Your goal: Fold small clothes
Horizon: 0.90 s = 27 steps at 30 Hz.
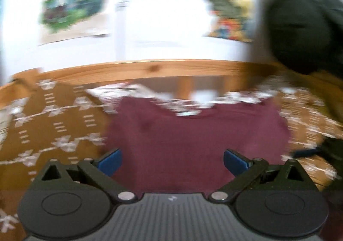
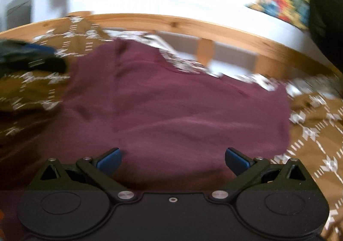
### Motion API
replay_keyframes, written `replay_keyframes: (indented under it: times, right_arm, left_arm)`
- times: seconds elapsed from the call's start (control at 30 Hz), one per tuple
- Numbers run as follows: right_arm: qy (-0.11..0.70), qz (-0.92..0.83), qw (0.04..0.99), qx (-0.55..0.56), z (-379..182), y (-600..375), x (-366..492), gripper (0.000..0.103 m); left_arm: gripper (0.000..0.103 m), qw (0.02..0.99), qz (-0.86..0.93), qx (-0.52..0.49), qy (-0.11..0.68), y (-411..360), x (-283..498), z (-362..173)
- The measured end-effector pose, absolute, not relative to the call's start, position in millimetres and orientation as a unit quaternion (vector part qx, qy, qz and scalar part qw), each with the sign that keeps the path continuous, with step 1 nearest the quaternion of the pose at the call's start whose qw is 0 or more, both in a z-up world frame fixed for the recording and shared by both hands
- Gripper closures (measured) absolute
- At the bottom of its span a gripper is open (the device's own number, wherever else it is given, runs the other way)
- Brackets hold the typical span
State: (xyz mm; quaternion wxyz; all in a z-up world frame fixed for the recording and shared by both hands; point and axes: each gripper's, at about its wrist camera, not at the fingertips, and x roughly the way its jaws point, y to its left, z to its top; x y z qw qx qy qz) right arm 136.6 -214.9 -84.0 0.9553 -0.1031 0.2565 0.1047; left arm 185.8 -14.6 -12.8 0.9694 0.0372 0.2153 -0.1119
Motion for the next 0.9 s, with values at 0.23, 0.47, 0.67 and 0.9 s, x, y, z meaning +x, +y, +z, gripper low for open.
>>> replay_keyframes:
  times: [0.23, 0.47, 0.67, 0.9]
  right_arm:
    - [0.23, 0.227, 0.932, -0.164, -78.6, -134.3, 125.9, 0.004]
    - [0.247, 0.255, 0.913, -0.201, -91.4, -94.4, 128.3, 0.058]
    - [0.304, 0.215, 0.916, -0.152, -85.3, -131.5, 121.4, 0.092]
    - [0.381, 0.183, 0.902, -0.085, -93.8, -182.4, 87.0, 0.071]
  left_arm:
    - [0.001, 0.969, 0.029, -0.043, 0.242, 29.3, 219.9, -15.7]
    - [0.001, 0.961, 0.047, -0.075, 0.262, 48.9, 227.5, -18.7]
    - [0.001, 0.964, 0.044, -0.051, 0.259, 45.0, 221.7, -16.6]
    - [0.001, 0.965, 0.048, -0.037, 0.255, 42.5, 226.9, -16.8]
